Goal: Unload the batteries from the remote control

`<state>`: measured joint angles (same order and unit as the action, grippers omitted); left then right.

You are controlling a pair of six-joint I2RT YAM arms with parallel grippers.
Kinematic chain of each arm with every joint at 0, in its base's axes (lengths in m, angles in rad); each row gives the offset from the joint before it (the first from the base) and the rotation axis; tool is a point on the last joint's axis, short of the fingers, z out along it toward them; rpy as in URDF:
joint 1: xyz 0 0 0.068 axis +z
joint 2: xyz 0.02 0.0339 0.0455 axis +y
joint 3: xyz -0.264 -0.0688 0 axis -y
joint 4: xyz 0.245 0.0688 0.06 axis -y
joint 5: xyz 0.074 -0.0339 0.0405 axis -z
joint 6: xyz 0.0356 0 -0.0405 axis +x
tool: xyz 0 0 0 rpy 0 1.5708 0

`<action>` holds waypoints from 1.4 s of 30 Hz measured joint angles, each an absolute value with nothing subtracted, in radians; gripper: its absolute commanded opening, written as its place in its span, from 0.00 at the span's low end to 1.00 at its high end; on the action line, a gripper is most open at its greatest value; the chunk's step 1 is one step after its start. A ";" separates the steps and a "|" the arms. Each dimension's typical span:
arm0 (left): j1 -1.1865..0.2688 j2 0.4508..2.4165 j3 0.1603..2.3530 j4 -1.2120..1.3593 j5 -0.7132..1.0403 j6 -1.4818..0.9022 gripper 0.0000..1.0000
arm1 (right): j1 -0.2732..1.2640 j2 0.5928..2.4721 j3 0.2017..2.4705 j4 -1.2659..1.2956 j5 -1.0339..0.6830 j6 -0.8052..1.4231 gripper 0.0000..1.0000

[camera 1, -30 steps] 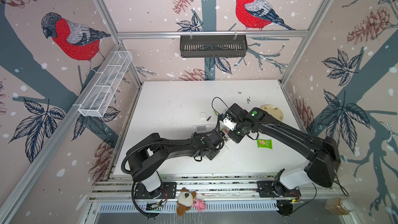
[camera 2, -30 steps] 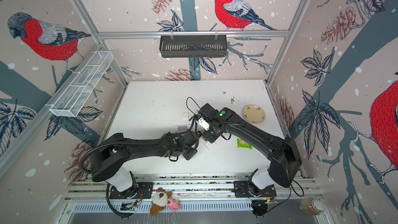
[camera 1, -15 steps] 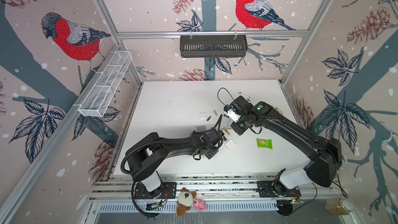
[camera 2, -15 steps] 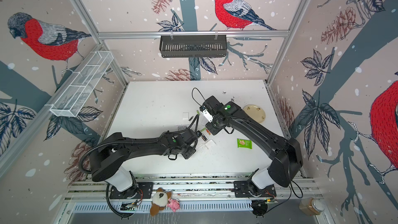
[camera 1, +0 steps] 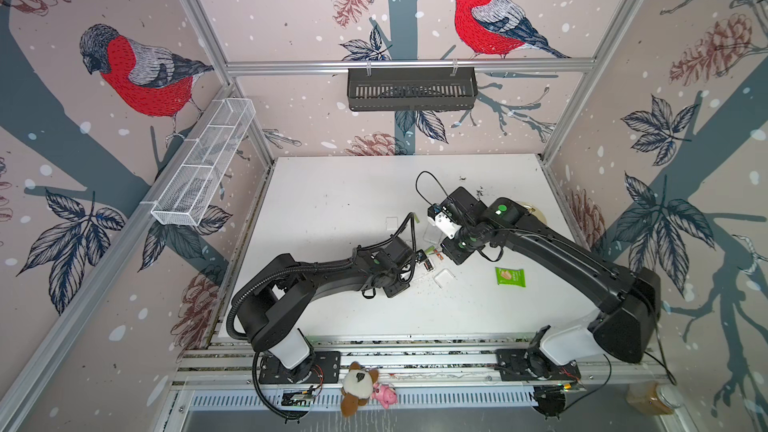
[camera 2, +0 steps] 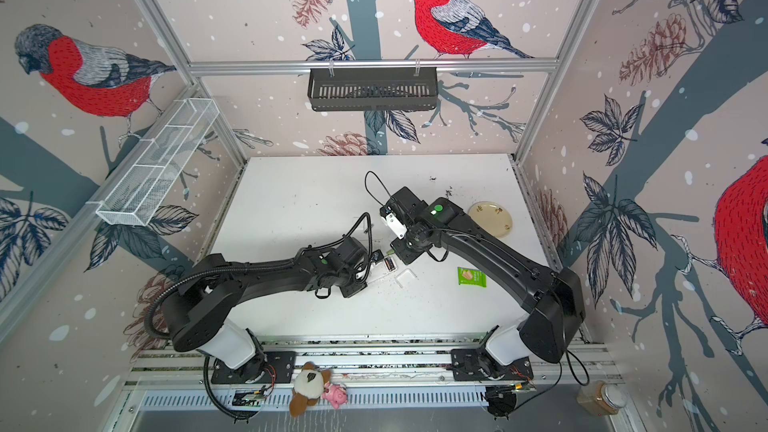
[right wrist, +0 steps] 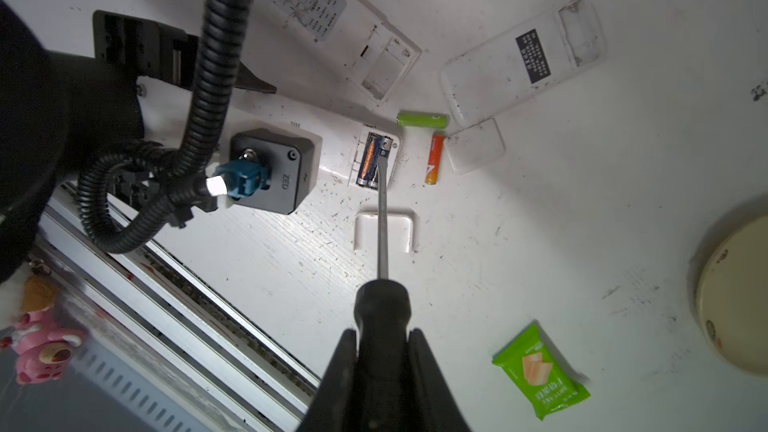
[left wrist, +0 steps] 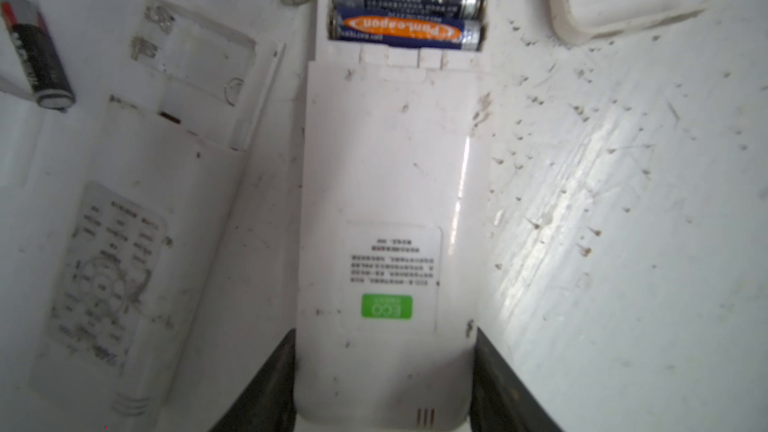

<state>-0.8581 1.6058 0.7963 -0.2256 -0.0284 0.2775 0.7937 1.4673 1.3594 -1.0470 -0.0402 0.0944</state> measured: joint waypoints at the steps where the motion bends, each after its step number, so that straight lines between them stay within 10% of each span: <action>1: -0.853 1.604 0.792 -0.221 -0.021 0.292 0.00 | 0.801 1.468 1.351 -1.048 -0.043 0.110 0.00; 42: -0.845 1.560 0.738 -0.186 0.001 0.338 0.00 | 0.863 1.604 1.359 -1.082 -0.048 0.213 0.00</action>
<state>-0.8448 1.5597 0.7380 -0.1860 0.0006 0.3378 0.8627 1.6035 1.3594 -1.0817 -0.0483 0.2127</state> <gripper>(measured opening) 0.582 0.218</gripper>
